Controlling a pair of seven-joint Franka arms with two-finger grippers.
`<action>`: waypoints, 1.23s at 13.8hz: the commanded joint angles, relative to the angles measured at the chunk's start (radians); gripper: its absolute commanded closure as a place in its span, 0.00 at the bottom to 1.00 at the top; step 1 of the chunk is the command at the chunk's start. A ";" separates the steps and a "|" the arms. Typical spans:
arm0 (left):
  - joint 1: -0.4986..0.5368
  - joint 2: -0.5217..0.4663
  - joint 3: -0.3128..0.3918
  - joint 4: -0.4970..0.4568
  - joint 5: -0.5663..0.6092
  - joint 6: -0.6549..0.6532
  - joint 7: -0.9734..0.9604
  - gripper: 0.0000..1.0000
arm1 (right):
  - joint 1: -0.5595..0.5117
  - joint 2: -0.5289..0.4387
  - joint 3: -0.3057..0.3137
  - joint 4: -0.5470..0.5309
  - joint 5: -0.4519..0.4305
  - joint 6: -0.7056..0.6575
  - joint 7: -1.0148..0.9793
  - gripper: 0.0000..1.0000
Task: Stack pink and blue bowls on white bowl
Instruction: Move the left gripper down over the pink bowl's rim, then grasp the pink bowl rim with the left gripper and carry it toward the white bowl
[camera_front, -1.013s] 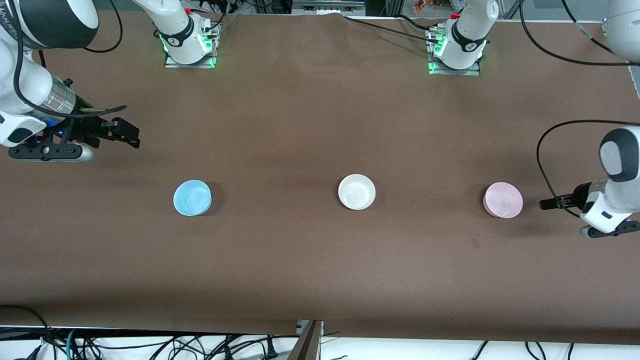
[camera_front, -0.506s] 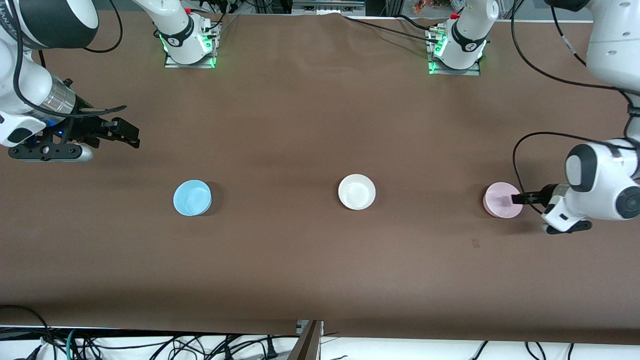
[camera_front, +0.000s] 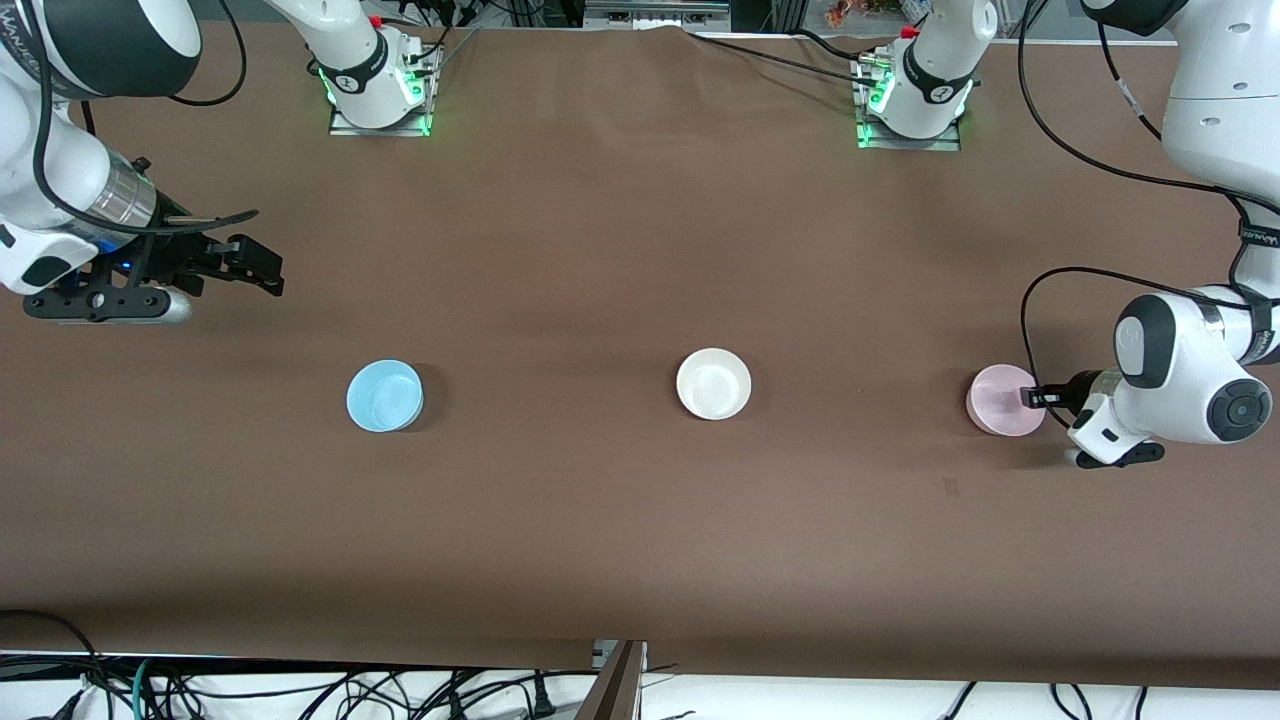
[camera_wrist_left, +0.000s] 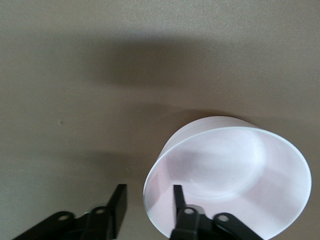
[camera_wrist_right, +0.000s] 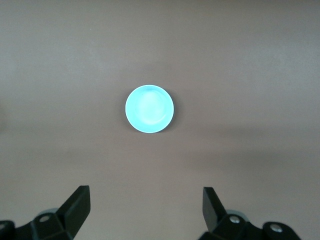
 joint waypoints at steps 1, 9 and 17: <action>-0.007 0.010 -0.001 -0.009 0.031 0.031 0.014 1.00 | -0.001 0.006 0.002 0.018 0.014 -0.020 -0.017 0.01; -0.038 -0.062 -0.064 0.013 0.002 0.004 -0.013 1.00 | -0.002 0.006 0.002 0.018 0.014 -0.023 -0.019 0.01; -0.143 -0.057 -0.277 0.140 -0.271 -0.006 -0.401 1.00 | 0.001 0.006 0.005 0.014 0.013 -0.025 -0.022 0.01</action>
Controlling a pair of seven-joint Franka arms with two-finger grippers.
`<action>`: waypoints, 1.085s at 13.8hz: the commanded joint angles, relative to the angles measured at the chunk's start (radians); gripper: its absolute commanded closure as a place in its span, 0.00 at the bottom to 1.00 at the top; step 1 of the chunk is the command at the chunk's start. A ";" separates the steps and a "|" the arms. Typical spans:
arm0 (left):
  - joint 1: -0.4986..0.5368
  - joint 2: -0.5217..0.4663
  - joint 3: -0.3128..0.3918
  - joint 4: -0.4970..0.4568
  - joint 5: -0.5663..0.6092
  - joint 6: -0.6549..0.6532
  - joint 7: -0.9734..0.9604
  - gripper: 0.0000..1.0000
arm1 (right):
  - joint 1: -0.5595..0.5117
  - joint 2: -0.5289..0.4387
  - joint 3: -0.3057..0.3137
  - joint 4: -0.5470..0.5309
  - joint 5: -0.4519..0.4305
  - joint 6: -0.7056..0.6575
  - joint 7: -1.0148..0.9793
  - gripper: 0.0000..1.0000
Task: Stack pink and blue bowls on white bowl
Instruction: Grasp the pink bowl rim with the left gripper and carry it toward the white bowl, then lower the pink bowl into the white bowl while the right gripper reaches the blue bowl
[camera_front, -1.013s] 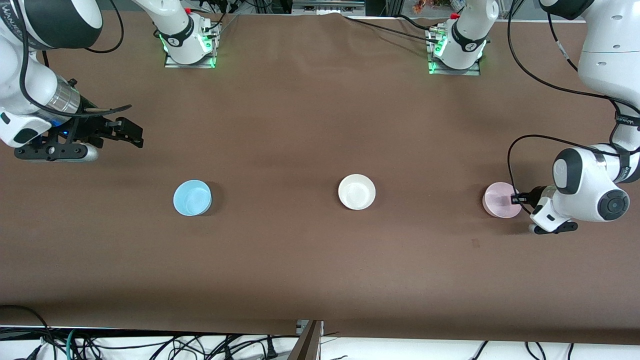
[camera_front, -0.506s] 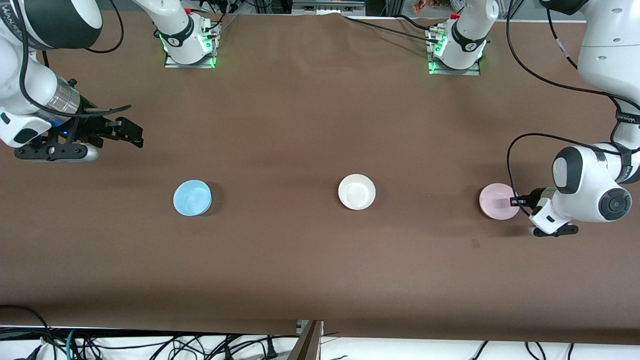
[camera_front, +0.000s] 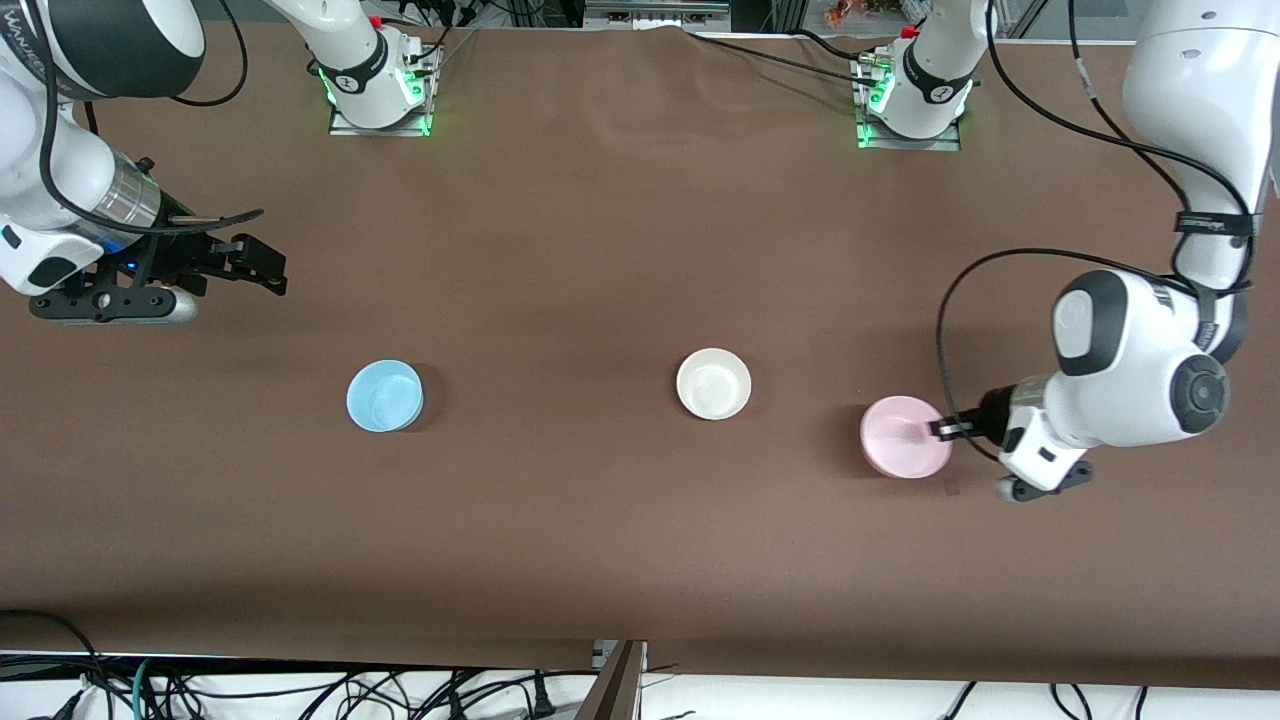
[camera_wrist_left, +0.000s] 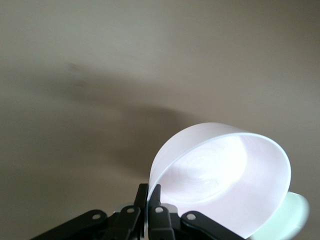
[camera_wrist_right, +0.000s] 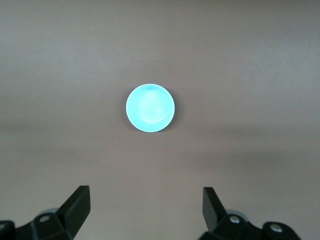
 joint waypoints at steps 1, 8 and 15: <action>-0.123 0.028 -0.005 0.021 -0.048 -0.008 -0.091 1.00 | 0.001 0.006 0.005 0.014 0.012 -0.021 -0.016 0.01; -0.315 0.085 0.000 0.003 -0.052 0.145 -0.316 1.00 | 0.015 0.046 0.006 0.014 0.012 -0.015 -0.062 0.01; -0.312 0.081 0.004 -0.025 -0.032 0.079 -0.318 1.00 | 0.012 0.265 -0.003 0.010 -0.003 0.151 -0.132 0.01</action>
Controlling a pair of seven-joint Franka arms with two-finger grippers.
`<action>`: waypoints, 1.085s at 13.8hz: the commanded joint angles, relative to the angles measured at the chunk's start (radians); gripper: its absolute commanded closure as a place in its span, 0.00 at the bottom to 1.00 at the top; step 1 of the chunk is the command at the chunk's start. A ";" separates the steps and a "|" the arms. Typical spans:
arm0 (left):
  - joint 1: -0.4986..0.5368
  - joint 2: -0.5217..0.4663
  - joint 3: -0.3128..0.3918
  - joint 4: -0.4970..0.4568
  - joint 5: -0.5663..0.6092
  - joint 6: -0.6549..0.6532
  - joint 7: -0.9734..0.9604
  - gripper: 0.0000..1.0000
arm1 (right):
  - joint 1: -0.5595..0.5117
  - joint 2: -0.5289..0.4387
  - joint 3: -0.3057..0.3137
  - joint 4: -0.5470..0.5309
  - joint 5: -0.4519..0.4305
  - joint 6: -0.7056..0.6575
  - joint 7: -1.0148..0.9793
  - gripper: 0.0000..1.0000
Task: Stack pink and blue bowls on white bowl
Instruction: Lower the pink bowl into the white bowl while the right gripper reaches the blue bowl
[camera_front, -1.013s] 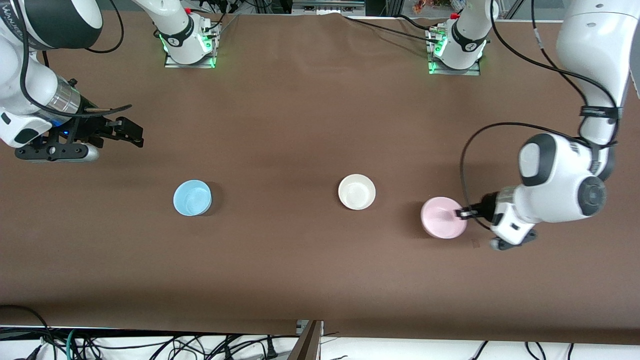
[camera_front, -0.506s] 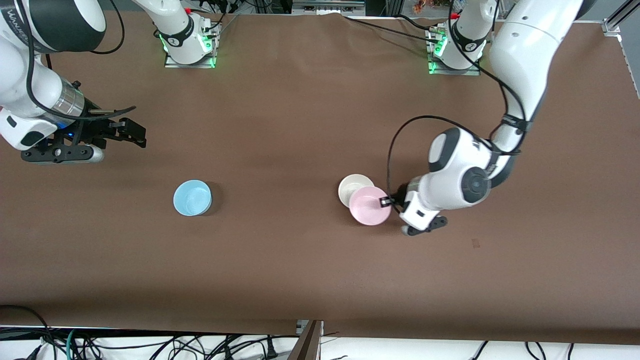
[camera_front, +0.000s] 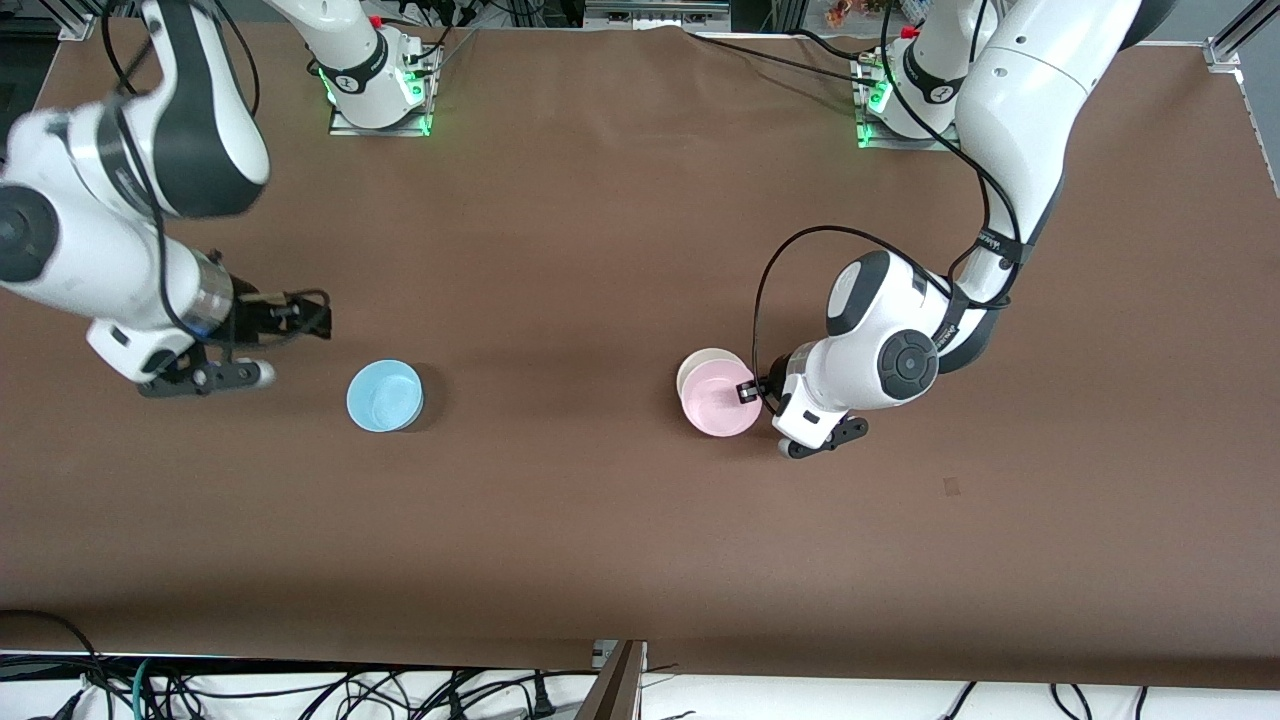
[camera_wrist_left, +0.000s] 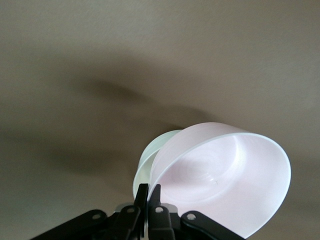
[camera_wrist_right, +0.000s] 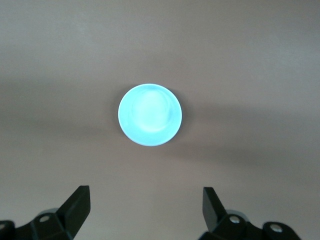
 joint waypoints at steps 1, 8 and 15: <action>-0.007 -0.011 0.002 -0.008 0.009 -0.025 -0.009 1.00 | 0.003 0.081 -0.001 0.017 -0.004 0.052 -0.020 0.01; -0.029 -0.008 0.001 -0.026 0.031 -0.024 0.006 1.00 | -0.057 0.202 -0.015 -0.063 -0.010 0.195 -0.175 0.01; -0.038 0.015 0.001 -0.025 0.062 0.000 0.007 1.00 | -0.065 0.256 -0.016 -0.198 -0.001 0.455 -0.169 0.01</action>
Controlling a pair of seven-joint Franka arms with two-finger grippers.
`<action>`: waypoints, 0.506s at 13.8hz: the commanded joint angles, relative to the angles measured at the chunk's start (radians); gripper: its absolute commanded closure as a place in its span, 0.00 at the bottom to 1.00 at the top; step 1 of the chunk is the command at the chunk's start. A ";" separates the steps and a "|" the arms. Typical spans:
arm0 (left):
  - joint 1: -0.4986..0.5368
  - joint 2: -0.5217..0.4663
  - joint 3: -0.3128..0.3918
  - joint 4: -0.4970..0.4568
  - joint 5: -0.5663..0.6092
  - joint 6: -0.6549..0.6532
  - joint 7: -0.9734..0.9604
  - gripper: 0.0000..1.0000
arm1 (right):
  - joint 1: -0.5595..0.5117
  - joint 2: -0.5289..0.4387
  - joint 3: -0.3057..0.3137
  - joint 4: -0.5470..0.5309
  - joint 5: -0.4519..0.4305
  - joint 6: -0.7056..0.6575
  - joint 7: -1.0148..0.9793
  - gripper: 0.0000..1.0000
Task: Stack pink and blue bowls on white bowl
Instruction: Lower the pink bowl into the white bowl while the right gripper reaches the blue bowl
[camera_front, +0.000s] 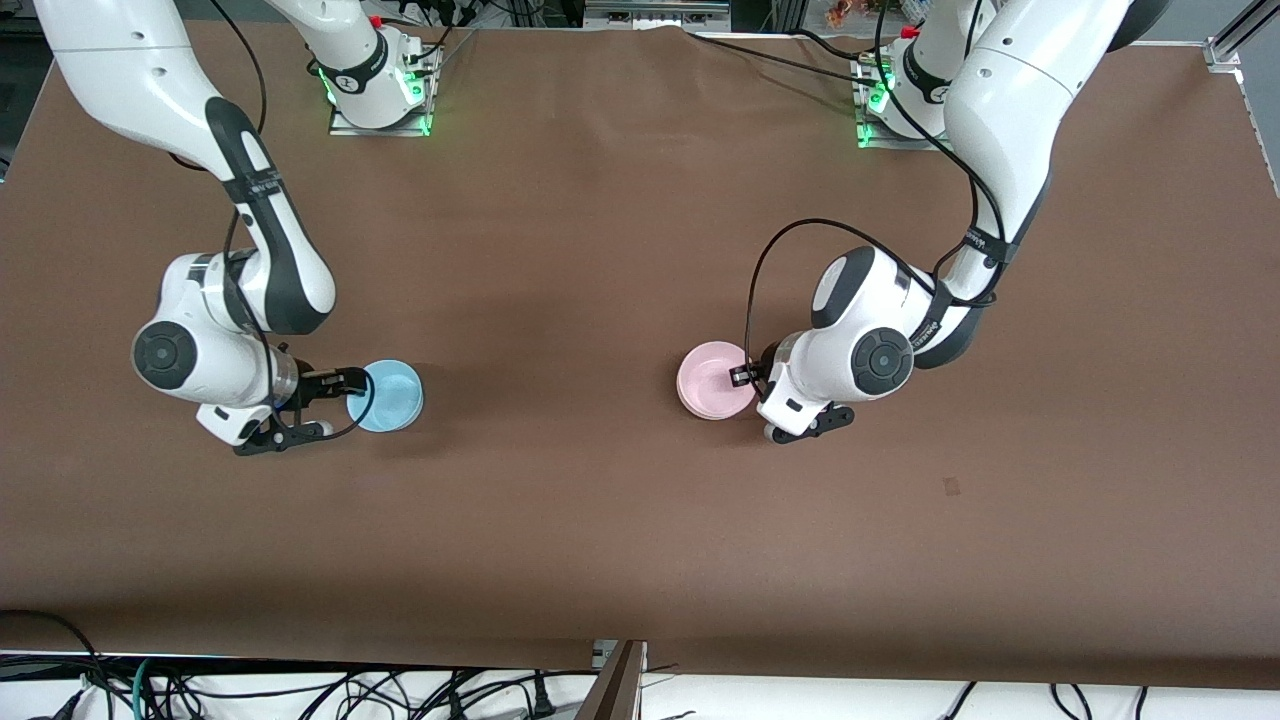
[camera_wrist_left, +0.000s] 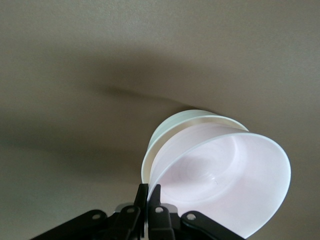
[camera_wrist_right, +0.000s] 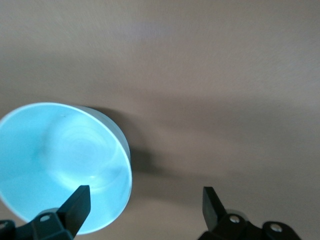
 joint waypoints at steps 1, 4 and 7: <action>-0.021 0.015 0.004 0.002 0.024 0.020 0.006 1.00 | -0.003 0.000 0.007 -0.017 0.004 0.017 0.018 0.01; -0.021 0.017 0.004 0.003 0.026 0.021 0.006 1.00 | 0.002 0.002 0.009 -0.016 0.008 0.012 0.044 0.33; -0.024 0.017 0.004 0.005 0.026 0.024 0.006 1.00 | 0.003 0.002 0.010 -0.011 0.013 0.003 0.049 0.69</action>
